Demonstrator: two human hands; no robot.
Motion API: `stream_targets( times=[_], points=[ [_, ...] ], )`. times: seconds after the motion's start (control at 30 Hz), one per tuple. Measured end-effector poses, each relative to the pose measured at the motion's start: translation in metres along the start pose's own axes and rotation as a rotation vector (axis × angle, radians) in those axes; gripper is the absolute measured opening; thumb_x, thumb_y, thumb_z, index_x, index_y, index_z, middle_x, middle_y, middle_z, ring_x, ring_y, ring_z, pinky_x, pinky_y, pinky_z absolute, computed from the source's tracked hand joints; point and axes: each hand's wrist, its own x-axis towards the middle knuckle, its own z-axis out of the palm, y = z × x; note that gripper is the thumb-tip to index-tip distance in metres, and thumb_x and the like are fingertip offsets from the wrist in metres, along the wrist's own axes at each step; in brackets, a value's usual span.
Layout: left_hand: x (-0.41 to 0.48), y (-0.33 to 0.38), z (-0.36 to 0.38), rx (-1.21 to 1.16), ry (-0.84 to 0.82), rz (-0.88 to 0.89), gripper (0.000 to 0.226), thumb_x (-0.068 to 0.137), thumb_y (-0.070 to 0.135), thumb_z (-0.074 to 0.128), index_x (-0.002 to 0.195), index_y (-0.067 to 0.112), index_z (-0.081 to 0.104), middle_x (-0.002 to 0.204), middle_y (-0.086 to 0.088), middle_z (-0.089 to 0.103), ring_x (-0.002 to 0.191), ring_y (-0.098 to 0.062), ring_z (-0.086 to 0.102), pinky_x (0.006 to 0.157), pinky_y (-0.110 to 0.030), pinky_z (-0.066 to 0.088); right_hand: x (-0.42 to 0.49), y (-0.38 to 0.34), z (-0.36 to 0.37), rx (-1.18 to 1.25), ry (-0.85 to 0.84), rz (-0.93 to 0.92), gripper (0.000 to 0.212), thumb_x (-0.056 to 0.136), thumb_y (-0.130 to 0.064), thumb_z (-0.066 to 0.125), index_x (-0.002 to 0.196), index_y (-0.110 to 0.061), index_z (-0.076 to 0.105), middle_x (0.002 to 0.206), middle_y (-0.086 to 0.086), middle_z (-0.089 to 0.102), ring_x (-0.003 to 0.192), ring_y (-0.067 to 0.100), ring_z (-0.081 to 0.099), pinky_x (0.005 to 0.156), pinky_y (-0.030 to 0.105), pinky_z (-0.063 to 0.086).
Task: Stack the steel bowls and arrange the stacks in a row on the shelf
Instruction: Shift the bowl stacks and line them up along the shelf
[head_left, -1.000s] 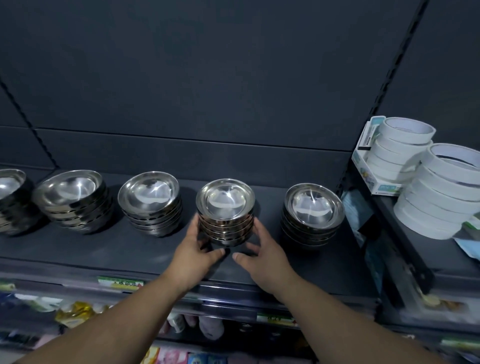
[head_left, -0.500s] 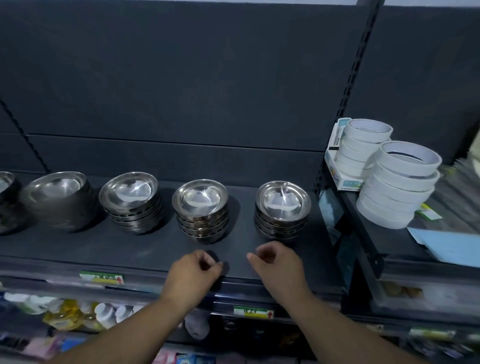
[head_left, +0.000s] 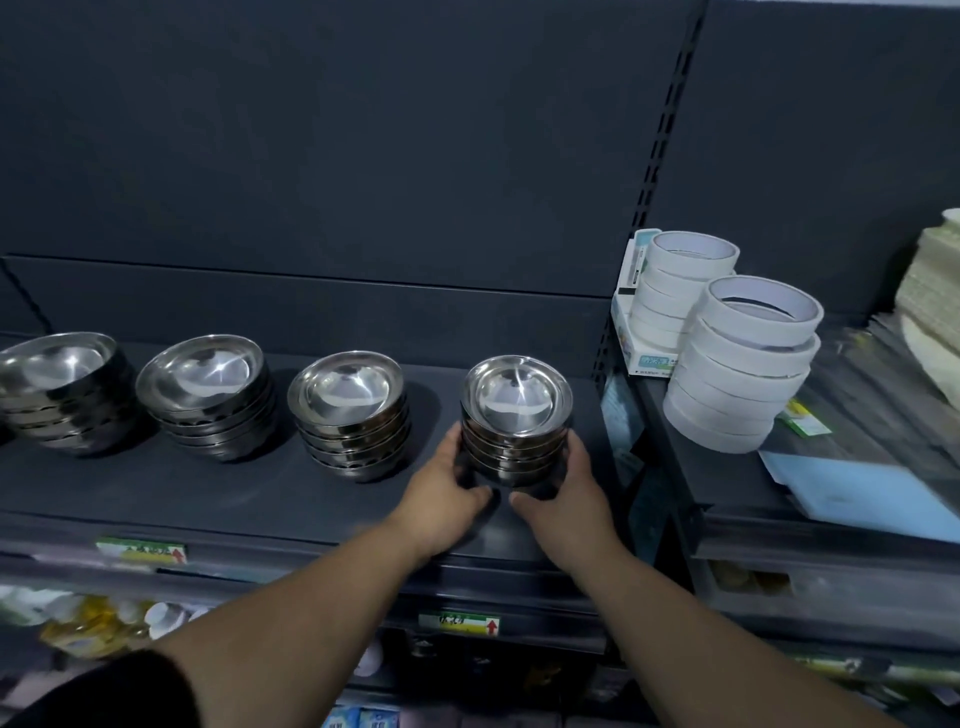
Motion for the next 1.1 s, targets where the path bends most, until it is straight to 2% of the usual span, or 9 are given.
stream_targets(
  times=[0.33,0.4,0.53,0.63,0.8,0.9,0.97,1.03,1.1],
  points=[
    [-0.006,-0.001,0.016,-0.019,0.000,0.007,0.099,0.080,0.006,0.068,0.153,0.034,0.007,0.140,0.012,0.046,0.129,-0.006,0.045,0.113,-0.037,0.038,-0.005,0.006,-0.006,0.027,0.027,0.004,0.098,0.071,-0.013,0.080,0.150,-0.028,0.022,0.139,-0.007,0.053,0.126,0.012,0.052,0.108,0.038,0.043],
    [-0.008,-0.001,0.013,0.041,-0.001,0.020,0.099,0.078,0.015,0.069,0.153,0.035,0.007,0.149,0.009,0.040,0.134,-0.008,0.042,0.114,-0.038,0.036,-0.007,0.006,-0.007,0.026,0.027,0.028,0.098,0.072,-0.012,0.080,0.150,-0.024,0.023,0.140,-0.007,0.052,0.126,0.013,0.052,0.108,0.036,0.042],
    [-0.020,0.003,0.001,0.314,0.050,-0.005,0.086,0.084,0.027,0.070,0.153,0.019,0.020,0.154,-0.002,0.035,0.140,-0.017,0.037,0.115,-0.031,0.031,-0.018,0.003,-0.003,-0.007,0.063,0.166,0.067,0.073,-0.018,0.082,0.130,-0.009,0.047,0.122,0.003,0.061,0.109,0.019,0.059,0.089,0.025,0.044],
    [-0.037,0.002,-0.015,0.515,0.056,0.018,0.063,0.085,0.032,0.069,0.142,0.019,0.045,0.142,-0.001,0.051,0.128,-0.015,0.050,0.106,-0.021,0.037,-0.032,-0.005,0.007,-0.156,-0.035,0.150,0.042,0.078,-0.027,0.078,0.115,-0.013,0.064,0.107,-0.002,0.067,0.098,0.013,0.062,0.083,0.020,0.043],
    [-0.062,-0.013,-0.074,0.550,0.009,-0.019,0.047,0.084,0.036,0.071,0.128,0.024,0.060,0.124,0.005,0.065,0.110,-0.005,0.060,0.094,-0.013,0.042,-0.044,-0.033,0.043,-0.222,-0.148,0.041,0.037,0.079,-0.028,0.075,0.114,-0.017,0.069,0.107,-0.003,0.072,0.094,0.007,0.064,0.083,0.016,0.044],
    [-0.072,-0.023,-0.124,0.534,0.125,-0.075,0.033,0.083,0.035,0.071,0.113,0.022,0.068,0.106,0.007,0.069,0.096,-0.004,0.062,0.081,-0.009,0.041,-0.042,-0.056,0.080,-0.172,-0.205,-0.009,0.039,0.078,-0.027,0.078,0.114,-0.016,0.070,0.108,0.002,0.072,0.097,0.010,0.067,0.092,0.023,0.050],
    [-0.077,-0.031,-0.160,0.506,0.223,-0.124,0.015,0.082,0.037,0.071,0.091,0.024,0.073,0.087,0.009,0.072,0.085,-0.004,0.065,0.075,-0.013,0.044,-0.040,-0.071,0.111,-0.126,-0.247,-0.007,0.038,0.078,-0.026,0.079,0.113,-0.017,0.069,0.107,0.002,0.072,0.095,0.010,0.067,0.091,0.025,0.052],
    [-0.081,-0.041,-0.196,0.488,0.308,-0.151,0.018,0.080,0.040,0.071,0.070,0.025,0.070,0.069,0.010,0.069,0.073,-0.004,0.063,0.071,-0.019,0.045,-0.039,-0.084,0.146,-0.095,-0.281,-0.006,0.037,0.077,-0.024,0.079,0.113,-0.017,0.069,0.107,0.002,0.072,0.093,0.010,0.067,0.092,0.027,0.053],
    [-0.082,-0.053,-0.233,0.455,0.397,-0.183,0.026,0.080,0.042,0.071,0.064,0.023,0.066,0.063,0.009,0.066,0.069,-0.006,0.062,0.066,-0.021,0.042,-0.040,-0.097,0.182,-0.059,-0.295,-0.004,0.038,0.078,-0.022,0.079,0.113,-0.017,0.066,0.106,0.001,0.071,0.091,0.008,0.066,0.086,0.021,0.053]
  ],
)
